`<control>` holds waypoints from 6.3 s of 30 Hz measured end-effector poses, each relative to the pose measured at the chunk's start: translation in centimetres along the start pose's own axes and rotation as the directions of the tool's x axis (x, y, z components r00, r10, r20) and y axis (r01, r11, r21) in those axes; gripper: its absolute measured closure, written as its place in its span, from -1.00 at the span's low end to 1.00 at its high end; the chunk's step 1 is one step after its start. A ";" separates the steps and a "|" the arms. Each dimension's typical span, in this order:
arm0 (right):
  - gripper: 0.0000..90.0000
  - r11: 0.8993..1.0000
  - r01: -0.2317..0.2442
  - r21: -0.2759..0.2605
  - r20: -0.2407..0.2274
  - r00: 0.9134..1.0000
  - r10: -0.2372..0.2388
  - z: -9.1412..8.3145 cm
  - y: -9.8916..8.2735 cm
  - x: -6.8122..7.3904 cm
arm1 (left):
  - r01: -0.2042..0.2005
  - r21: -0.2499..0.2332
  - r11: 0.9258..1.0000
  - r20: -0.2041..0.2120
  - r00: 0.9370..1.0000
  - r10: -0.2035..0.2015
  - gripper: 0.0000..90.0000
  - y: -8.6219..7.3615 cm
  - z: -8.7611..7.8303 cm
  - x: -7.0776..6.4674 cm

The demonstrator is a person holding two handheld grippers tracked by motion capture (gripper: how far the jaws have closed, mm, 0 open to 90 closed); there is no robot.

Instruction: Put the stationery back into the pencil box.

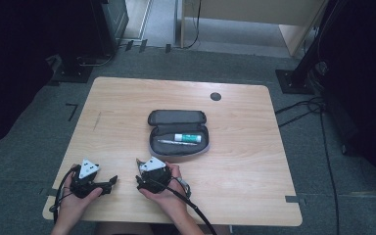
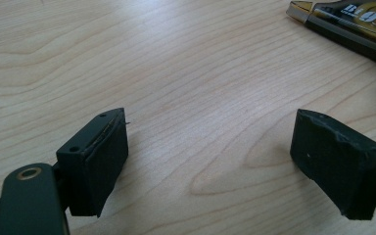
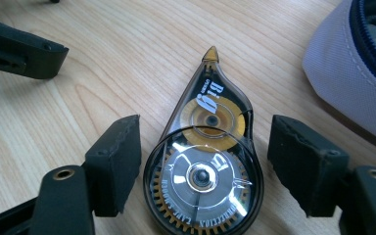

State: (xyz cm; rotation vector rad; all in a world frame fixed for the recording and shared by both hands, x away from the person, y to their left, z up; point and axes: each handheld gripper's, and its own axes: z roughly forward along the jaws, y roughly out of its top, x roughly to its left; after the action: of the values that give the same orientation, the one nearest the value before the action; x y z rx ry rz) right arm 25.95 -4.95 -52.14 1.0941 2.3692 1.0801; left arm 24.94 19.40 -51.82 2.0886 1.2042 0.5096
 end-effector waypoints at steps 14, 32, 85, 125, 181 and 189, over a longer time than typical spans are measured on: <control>-0.07 1.000 0.019 -0.005 -0.021 1.000 -0.019 -0.8 -0.5 -0.8 | 0.005 0.006 1.000 0.027 1.000 -0.005 -0.79 0.0 0.0 0.3; -0.06 0.998 0.056 -0.005 -0.077 0.995 -0.056 -2.2 -0.5 -1.1 | 0.009 0.023 1.000 0.007 1.000 -0.009 -0.92 0.1 0.2 0.3; -0.07 0.999 -0.010 -0.046 0.076 0.997 0.013 -3.1 3.5 -11.4 | 0.046 0.025 0.999 -0.006 0.999 -0.045 -1.00 0.1 0.2 0.5; 0.02 0.991 -0.093 -0.100 0.089 0.991 0.102 -4.7 3.0 -11.8 | 0.059 0.020 0.998 0.009 0.998 -0.059 -1.00 0.0 0.1 0.8; -0.97 0.948 -0.301 -0.108 0.309 0.896 0.320 -17.3 -7.6 -20.3 | 0.024 0.041 0.999 -0.029 0.999 -0.023 -1.00 0.1 0.3 0.2; -0.96 0.935 -0.336 -0.109 0.345 0.870 0.353 -18.6 -9.6 -21.6 | 0.025 0.041 0.999 -0.030 0.999 -0.024 -1.00 0.1 0.3 0.2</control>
State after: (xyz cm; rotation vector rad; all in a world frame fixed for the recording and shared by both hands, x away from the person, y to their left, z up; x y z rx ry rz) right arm 24.98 -34.59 -47.53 1.5909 1.8969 0.9332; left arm 25.32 19.41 -51.95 2.1049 1.2649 0.5098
